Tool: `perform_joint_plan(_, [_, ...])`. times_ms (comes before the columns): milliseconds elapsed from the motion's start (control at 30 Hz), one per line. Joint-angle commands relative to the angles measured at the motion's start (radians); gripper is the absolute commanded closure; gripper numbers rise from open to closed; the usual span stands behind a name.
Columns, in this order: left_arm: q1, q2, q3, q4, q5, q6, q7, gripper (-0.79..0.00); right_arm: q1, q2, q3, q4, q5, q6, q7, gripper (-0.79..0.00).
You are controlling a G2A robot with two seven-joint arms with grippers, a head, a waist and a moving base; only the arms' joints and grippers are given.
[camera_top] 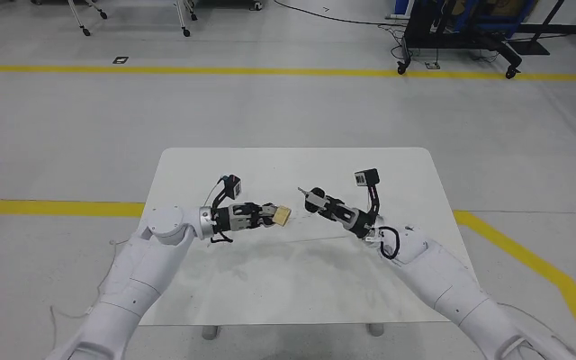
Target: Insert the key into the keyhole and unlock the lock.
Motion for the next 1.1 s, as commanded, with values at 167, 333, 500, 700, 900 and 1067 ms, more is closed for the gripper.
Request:
perform_joint_plan(167, [-0.063,-0.026,0.051,0.098,-0.047,0.006,-0.067,0.0,0.018,-0.037,-0.021,0.045,-0.02,0.015,-0.066,0.0])
perform_joint_plan(333, [-0.087,-0.04,0.067,0.142,-0.073,-0.008,-0.097,0.0,0.028,-0.058,-0.025,0.083,-0.023,0.021,-0.095,0.0])
perform_joint_plan(500, [-0.102,-0.049,0.077,0.17,-0.086,-0.011,-0.11,0.0,0.044,-0.078,-0.038,0.102,-0.043,0.044,-0.081,0.0])
perform_joint_plan(700, [-0.113,-0.057,0.081,0.201,-0.096,0.008,-0.1,0.0,0.048,-0.098,-0.051,0.108,-0.03,0.028,-0.031,0.0])
perform_joint_plan(900, [-0.12,-0.066,0.08,0.218,-0.125,0.054,-0.072,0.0,0.039,-0.101,-0.026,0.118,-0.011,0.007,0.006,0.0])
perform_joint_plan(1067, [-0.114,-0.068,0.069,0.212,-0.15,0.015,-0.081,0.0,0.018,-0.097,-0.003,0.099,0.036,-0.037,0.026,0.0])
